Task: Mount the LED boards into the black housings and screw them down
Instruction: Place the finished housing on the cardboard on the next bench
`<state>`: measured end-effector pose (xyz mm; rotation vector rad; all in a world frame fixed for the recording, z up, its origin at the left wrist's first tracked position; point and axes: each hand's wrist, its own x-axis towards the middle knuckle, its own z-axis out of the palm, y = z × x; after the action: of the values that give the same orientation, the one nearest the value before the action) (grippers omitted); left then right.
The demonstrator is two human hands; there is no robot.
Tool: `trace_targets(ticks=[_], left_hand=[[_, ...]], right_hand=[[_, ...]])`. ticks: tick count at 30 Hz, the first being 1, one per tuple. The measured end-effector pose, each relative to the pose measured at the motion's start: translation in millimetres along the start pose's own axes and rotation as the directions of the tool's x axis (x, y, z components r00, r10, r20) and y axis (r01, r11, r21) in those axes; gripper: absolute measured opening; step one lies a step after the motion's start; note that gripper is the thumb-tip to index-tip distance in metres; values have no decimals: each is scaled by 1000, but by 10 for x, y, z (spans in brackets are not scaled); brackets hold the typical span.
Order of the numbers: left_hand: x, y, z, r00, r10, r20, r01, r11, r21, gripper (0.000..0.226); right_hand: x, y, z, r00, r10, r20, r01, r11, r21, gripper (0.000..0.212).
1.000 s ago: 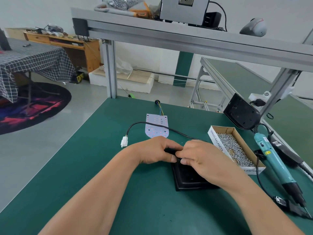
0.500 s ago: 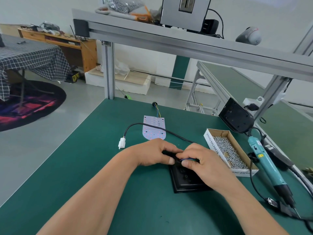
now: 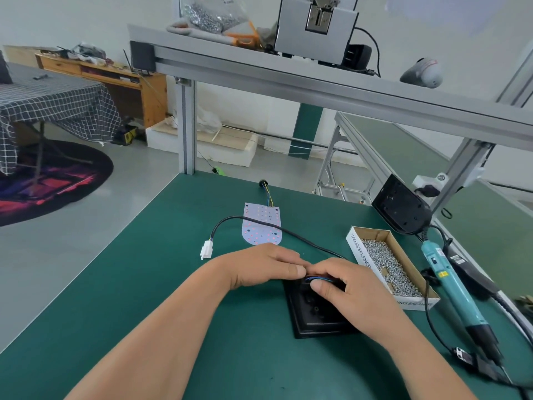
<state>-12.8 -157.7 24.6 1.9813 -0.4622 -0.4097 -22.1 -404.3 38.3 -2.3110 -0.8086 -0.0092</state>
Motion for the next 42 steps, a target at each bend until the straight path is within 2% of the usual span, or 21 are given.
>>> trace_targets(ticks=[4, 9, 16, 19, 22, 24, 28, 31, 39, 42], left_hand=[[36, -7, 3, 1000, 15, -11, -15, 999, 34, 27], [49, -14, 13, 1000, 9, -22, -9, 1000, 11, 27], [76, -31, 24, 1000, 1, -28, -1, 1000, 5, 28], [75, -53, 15, 1000, -16, -27, 16, 1000, 13, 30], [79, -70, 11, 999, -23, -39, 24, 1000, 15, 34], [76, -60, 0, 999, -24, -34, 25, 1000, 15, 36], [72, -42, 2, 999, -25, -24, 26, 1000, 13, 37], [55, -22, 9, 1000, -9, -16, 9, 999, 34, 36], [27, -11, 28, 1000, -5, -30, 7, 999, 48, 34], [14, -51, 21, 998, -27, -64, 26, 999, -28, 29]], right_hand=[[31, -7, 38, 999, 47, -25, -47, 999, 15, 28], [71, -15, -11, 995, 95, 10, -95, 995, 28, 18], [30, -44, 5, 997, 74, -19, -73, 997, 26, 20], [8, -70, -16, 1000, 9, -5, -9, 999, -46, 17], [-22, -90, -38, 994, -100, 34, 104, 980, -169, 21], [-24, -88, -49, 990, -132, 50, 139, 972, -189, 26], [-9, -49, -102, 990, -84, 110, 99, 986, -137, 32], [-25, -25, -128, 979, -124, 161, 152, 973, -171, 37], [-72, 3, -134, 985, -57, 165, 89, 977, -196, 50], [-80, 5, -139, 986, -68, 149, 95, 979, -182, 45]])
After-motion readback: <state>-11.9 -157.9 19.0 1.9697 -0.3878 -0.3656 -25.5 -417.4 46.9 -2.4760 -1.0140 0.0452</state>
